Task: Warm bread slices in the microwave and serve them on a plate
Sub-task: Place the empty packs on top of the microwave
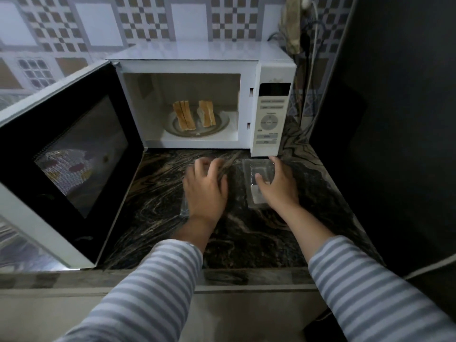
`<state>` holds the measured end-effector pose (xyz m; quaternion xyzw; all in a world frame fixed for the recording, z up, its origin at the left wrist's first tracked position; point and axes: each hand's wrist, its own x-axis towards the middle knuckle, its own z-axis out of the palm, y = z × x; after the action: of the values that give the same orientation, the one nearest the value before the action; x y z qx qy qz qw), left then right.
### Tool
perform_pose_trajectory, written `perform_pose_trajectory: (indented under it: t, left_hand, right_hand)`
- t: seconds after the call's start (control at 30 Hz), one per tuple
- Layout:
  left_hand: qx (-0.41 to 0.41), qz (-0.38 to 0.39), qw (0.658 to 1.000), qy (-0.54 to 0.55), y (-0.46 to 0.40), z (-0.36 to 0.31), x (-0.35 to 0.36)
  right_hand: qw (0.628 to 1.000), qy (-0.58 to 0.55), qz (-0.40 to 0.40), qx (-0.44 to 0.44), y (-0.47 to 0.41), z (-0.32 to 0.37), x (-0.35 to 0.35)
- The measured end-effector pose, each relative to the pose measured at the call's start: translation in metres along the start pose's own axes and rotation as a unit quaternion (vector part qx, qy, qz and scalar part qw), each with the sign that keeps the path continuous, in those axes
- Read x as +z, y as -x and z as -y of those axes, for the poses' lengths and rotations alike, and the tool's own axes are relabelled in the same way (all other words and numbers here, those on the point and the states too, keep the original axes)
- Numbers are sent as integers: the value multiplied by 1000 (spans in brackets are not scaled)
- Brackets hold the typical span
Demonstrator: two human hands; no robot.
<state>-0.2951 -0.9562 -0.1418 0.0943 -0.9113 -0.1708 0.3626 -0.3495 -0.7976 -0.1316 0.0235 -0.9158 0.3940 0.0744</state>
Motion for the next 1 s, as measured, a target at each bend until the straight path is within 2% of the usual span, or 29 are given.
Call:
perform_pose_trajectory:
  t: [0.17, 0.23, 0.37, 0.57, 0.9, 1.0]
  left_hand:
    - [-86, 78, 992, 42, 2, 35, 3]
    - [-104, 116, 984, 86, 6, 41, 7]
    - [-115, 132, 982, 72, 12, 41, 9]
    - [-122, 86, 980, 129, 9, 38, 3]
    - [-22, -49, 988, 147, -44, 27, -51]
    - [-22, -79, 982, 168, -74, 24, -74]
  right_hand:
    - [999, 20, 47, -10, -10, -7, 25]
    - [999, 22, 26, -23, -7, -10, 33]
    - [998, 26, -25, -50, -2, -12, 39]
    - [997, -43, -46, -40, 8, -5, 40]
    - [968, -94, -151, -178, 16, 76, 4]
    - [962, -102, -166, -189, 9, 110, -14]
